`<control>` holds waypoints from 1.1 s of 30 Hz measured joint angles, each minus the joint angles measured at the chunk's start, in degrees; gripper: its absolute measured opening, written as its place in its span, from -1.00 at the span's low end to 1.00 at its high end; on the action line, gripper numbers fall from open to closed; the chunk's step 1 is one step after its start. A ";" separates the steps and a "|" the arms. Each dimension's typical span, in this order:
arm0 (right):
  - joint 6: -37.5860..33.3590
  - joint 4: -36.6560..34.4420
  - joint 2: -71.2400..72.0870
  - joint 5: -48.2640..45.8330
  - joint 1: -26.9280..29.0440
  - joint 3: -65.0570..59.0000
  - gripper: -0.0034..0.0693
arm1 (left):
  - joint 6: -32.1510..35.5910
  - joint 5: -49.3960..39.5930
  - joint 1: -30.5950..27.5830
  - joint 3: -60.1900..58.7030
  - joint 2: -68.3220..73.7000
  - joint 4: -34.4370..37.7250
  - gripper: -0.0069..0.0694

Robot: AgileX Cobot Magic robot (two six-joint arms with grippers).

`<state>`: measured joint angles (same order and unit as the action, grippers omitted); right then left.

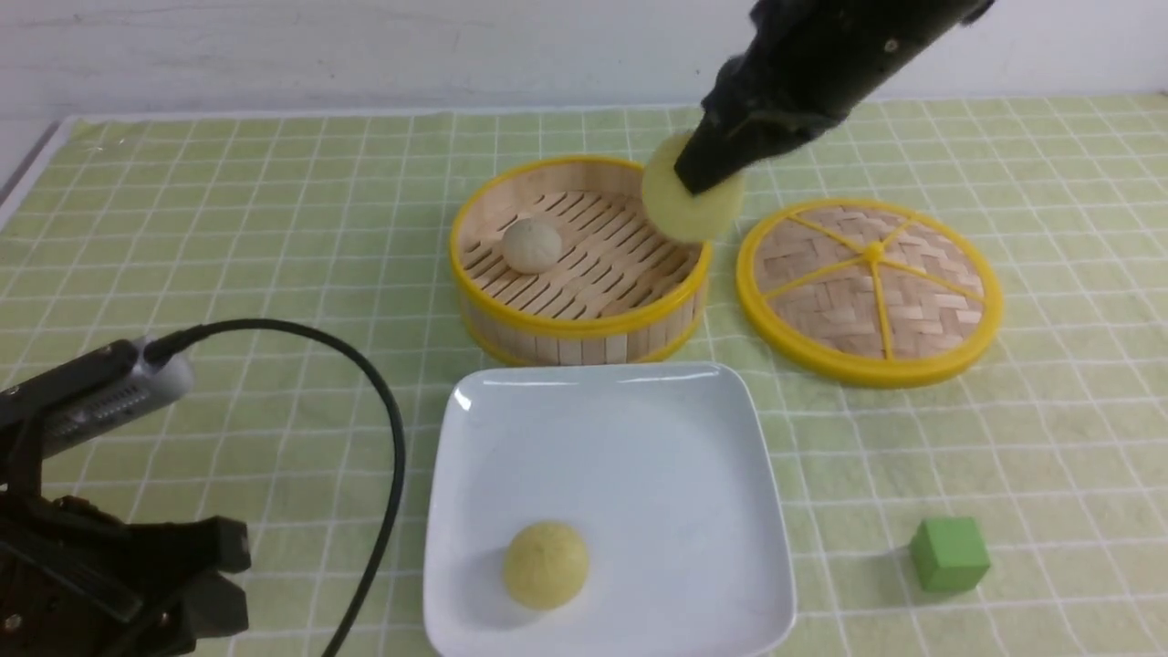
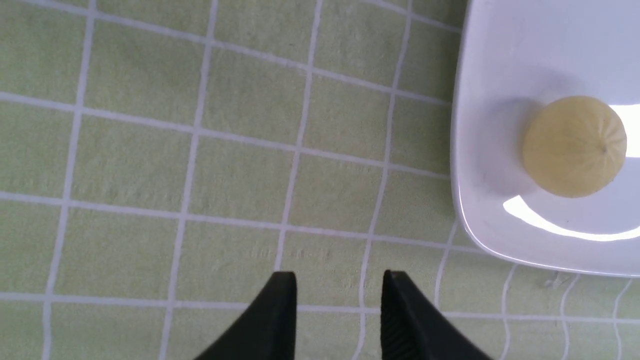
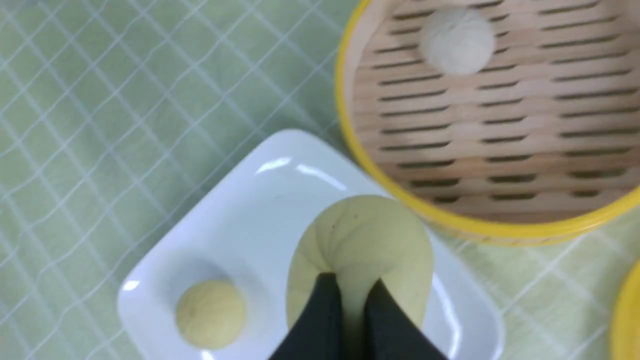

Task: Put the steamed buns into the plate on the green tablecloth.
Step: 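Move the steamed bun from the bamboo steamer onto the white plate with the right gripper, then reach into the bamboo steamer and grasp a bun with the left gripper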

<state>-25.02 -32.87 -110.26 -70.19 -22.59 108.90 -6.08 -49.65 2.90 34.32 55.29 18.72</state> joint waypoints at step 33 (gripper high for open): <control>20.94 24.84 20.28 0.13 -0.73 -21.36 -0.88 | 0.18 6.26 0.00 0.00 0.85 -0.12 -0.32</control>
<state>-4.08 -8.03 -89.99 -70.06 -23.32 87.54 -5.90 -43.39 2.90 34.32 56.14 18.60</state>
